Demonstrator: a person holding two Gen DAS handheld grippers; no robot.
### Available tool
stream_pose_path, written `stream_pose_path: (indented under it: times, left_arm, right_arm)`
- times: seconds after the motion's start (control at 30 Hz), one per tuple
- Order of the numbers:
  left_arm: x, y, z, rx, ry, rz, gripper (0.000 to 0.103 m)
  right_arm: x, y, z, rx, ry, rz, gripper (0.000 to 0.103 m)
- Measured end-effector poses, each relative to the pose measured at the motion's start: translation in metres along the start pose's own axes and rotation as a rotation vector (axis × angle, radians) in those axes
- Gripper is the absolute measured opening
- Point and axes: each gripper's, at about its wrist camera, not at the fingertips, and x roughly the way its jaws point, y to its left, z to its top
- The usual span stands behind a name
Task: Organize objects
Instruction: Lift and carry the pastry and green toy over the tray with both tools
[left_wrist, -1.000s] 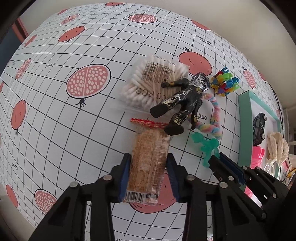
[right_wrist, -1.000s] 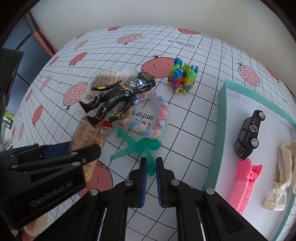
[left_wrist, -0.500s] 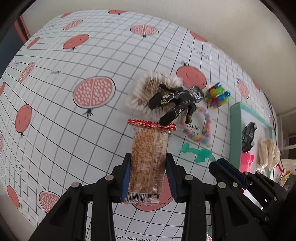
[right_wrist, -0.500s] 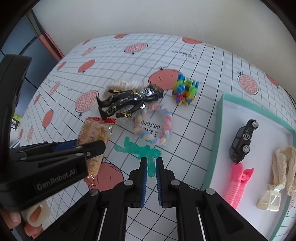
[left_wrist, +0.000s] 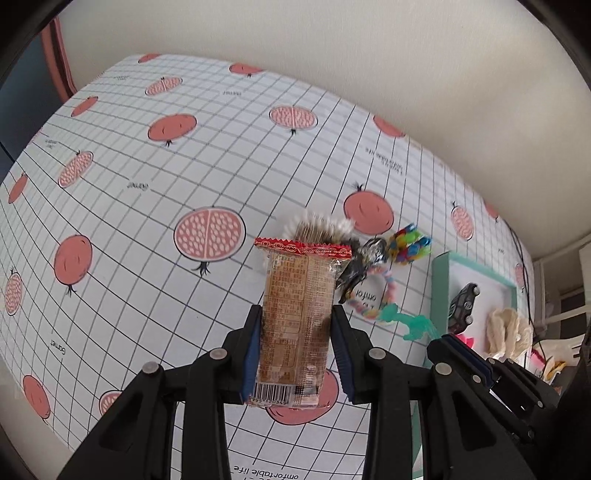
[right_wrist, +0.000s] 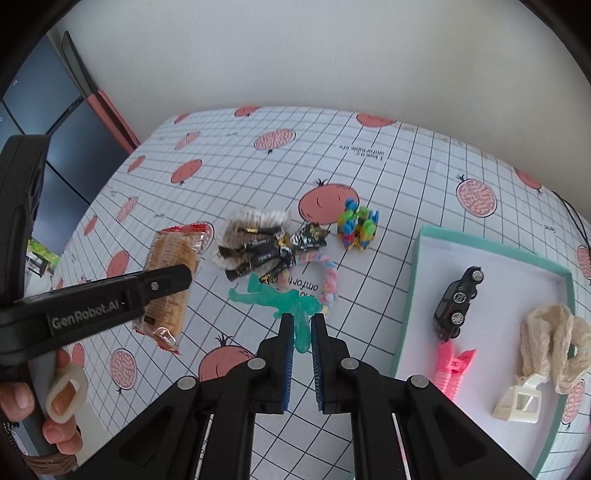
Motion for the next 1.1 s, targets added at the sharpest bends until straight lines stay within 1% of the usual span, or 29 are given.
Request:
stream_pose_path:
  times: [0.1, 0.3, 0.5, 0.8, 1.1]
  left_arm:
    - [-0.005, -0.002, 0.001, 0.006, -0.018, -0.005, 0.037]
    - [-0.012, -0.005, 0.003, 0.011, -0.029, -0.017, 0.037]
    - [-0.012, -0.017, 0.008, 0.026, -0.040, -0.036, 0.037]
    - [-0.009, -0.058, -0.001, 0.100, -0.036, -0.080, 0.037]
    - [0.000, -0.107, -0.019, 0.181, -0.011, -0.129, 0.037]
  right_arm:
    - [-0.006, -0.001, 0.002, 0.002, -0.015, 0.003, 0.010]
    - [-0.011, -0.003, 0.003, 0.007, -0.024, -0.001, 0.010]
    - [-0.018, -0.017, 0.001, 0.039, -0.034, -0.011, 0.010]
    - [-0.039, -0.063, -0.004, 0.138, -0.065, -0.067, 0.010]
    - [-0.061, -0.108, -0.014, 0.225, -0.096, -0.118, 0.010]
